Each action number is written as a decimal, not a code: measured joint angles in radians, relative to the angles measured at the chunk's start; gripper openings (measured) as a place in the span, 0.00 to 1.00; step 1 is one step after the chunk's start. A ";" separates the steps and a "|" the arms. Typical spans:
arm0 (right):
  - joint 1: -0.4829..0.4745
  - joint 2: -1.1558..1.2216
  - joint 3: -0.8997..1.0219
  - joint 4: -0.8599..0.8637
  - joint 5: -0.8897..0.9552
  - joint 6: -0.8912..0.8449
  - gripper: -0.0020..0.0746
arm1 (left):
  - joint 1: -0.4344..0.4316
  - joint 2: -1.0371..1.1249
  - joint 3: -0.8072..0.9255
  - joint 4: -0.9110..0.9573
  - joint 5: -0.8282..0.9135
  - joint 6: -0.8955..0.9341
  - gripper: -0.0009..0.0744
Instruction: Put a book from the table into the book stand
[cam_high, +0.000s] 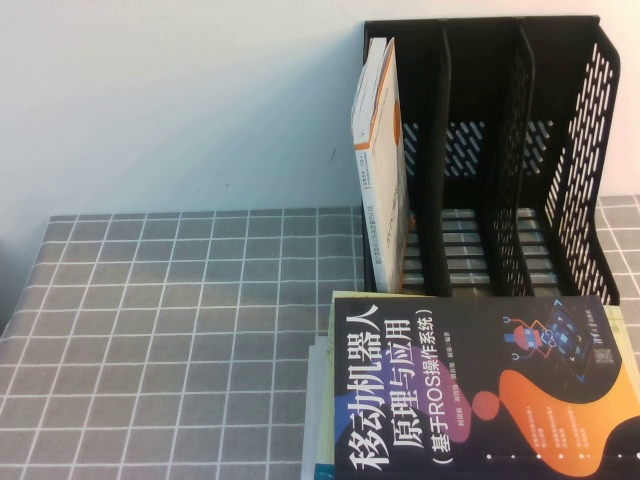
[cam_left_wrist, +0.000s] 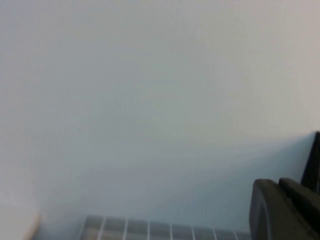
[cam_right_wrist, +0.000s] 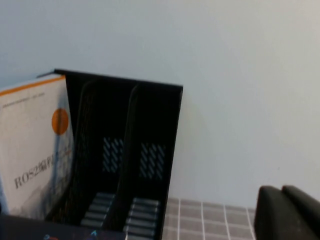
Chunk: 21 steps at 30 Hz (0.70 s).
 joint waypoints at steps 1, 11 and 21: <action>0.000 0.033 -0.039 0.000 0.050 0.003 0.02 | 0.000 0.035 -0.037 -0.034 0.065 -0.002 0.01; 0.000 0.377 -0.238 0.041 0.271 0.099 0.02 | 0.000 0.387 -0.162 -0.618 0.327 0.138 0.01; 0.000 0.820 -0.238 0.239 0.408 -0.102 0.02 | 0.000 0.719 -0.162 -1.258 0.573 0.759 0.01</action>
